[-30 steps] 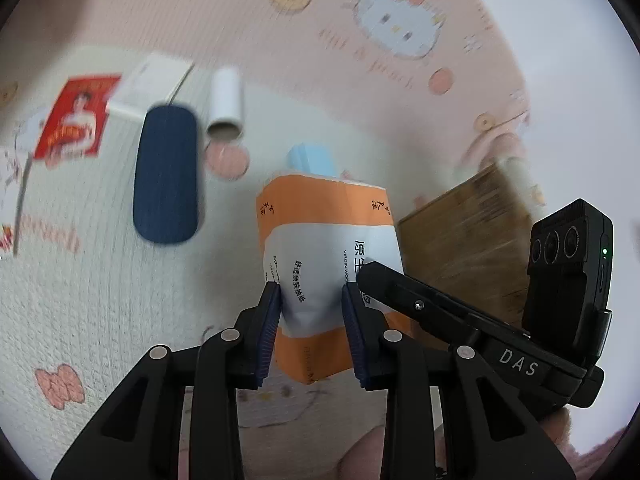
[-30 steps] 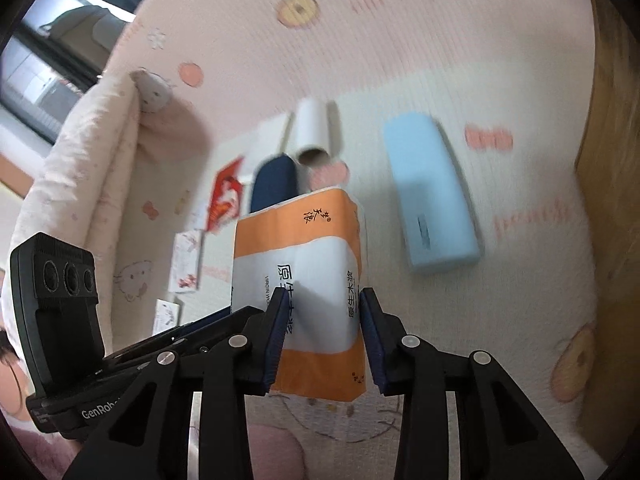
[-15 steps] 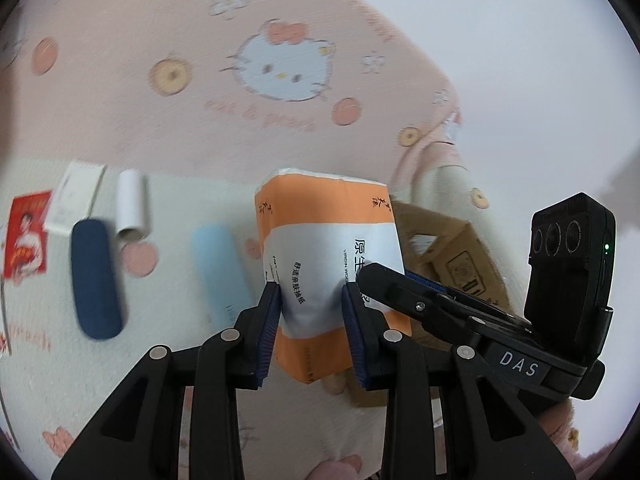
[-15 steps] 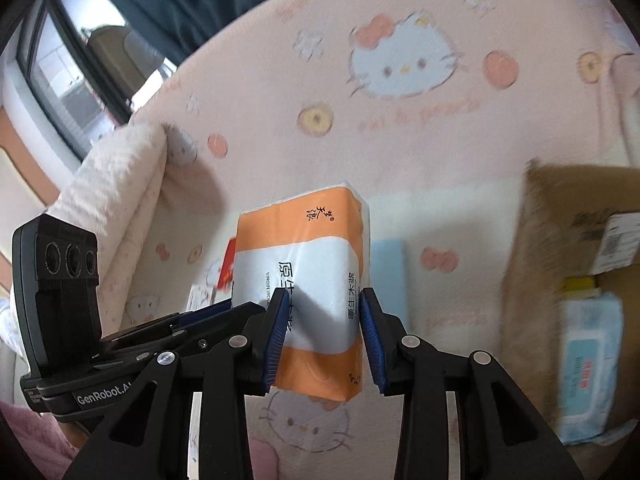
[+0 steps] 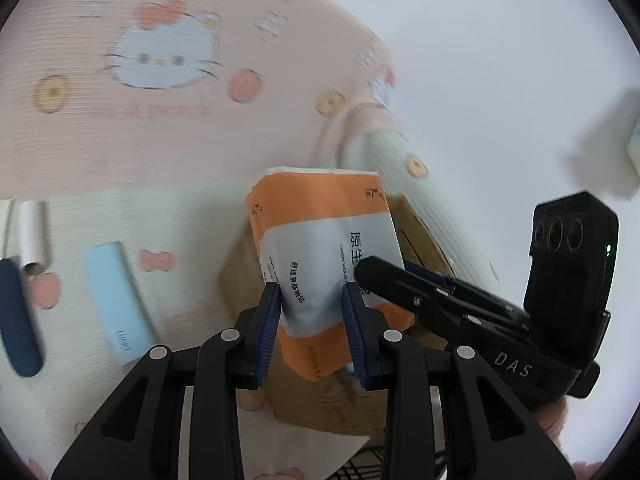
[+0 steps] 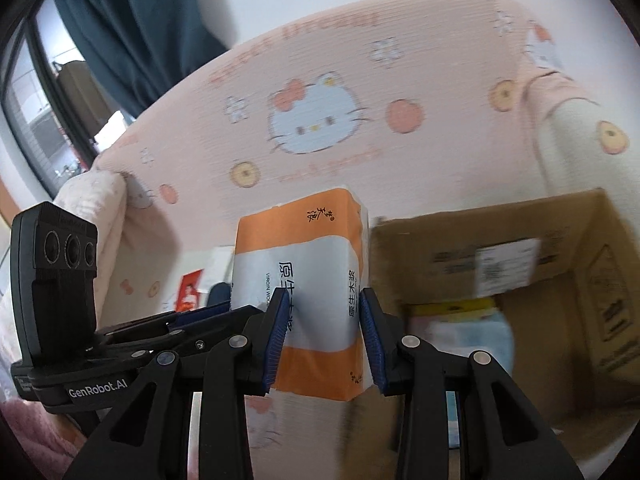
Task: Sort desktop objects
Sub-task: 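Lift the tissue pack with the right gripper and carry it to the box, then lower the tissue pack into the box and open the right gripper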
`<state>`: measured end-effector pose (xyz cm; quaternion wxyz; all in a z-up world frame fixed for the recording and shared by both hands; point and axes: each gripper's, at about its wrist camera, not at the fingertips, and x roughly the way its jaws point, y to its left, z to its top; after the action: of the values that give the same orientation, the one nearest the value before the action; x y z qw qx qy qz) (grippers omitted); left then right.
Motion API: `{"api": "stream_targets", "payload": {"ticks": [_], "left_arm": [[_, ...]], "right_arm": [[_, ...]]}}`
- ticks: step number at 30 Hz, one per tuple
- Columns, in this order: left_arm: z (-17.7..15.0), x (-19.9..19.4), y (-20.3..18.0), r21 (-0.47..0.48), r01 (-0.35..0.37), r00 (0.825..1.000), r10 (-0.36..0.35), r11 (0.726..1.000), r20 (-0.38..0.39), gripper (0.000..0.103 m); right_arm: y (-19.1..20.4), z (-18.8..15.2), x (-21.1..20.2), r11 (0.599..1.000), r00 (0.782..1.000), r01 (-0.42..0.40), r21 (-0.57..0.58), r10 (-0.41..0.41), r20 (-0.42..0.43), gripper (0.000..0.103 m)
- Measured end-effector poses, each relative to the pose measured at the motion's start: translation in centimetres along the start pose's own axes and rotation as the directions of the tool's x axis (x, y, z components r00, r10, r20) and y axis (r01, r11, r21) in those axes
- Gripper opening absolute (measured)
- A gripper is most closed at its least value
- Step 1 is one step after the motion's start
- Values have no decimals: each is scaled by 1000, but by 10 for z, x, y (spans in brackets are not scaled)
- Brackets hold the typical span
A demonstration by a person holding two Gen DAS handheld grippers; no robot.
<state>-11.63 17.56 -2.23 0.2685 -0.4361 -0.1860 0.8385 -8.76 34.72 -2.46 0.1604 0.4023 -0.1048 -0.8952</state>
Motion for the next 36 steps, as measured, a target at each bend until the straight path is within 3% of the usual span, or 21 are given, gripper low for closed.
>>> {"api": "stream_targets", "payload": {"ticks": [7,12,18,22,27,31,34,36], "left_arm": [[-3,42,-32,54,39,993,-32,998,-113,35],[-4,66,-38,6,77,979,-74,997,-189,35],[-14,83,-49,89,2,971,19,996,-238,35],[-21,94,-42,86,-20,953,45,996,-299,36],[-24,93,-50,189,-58,951,112,980,-289,37],[-31,95,-61,297,-114,948,193,948,-255,37],[-32,95,-63,310,-110,950,191,944,-246,39],[-29,93,-58,271,-84,954,156,959,-255,41]], "right_arm": [[-48,-6,-17,996,997,72,47,-70,-43,33],[-73,-10,-23,990,992,108,93,-101,-72,34],[-96,-20,-14,980,987,89,175,-64,-145,34],[-108,-29,-2,978,979,70,194,-29,-203,35],[-116,-36,14,976,958,117,182,-63,-279,38],[-115,-39,20,977,948,143,156,-90,-307,40],[-112,-38,18,979,951,146,140,-100,-294,42],[-110,-37,17,980,952,146,134,-103,-289,47]]}}
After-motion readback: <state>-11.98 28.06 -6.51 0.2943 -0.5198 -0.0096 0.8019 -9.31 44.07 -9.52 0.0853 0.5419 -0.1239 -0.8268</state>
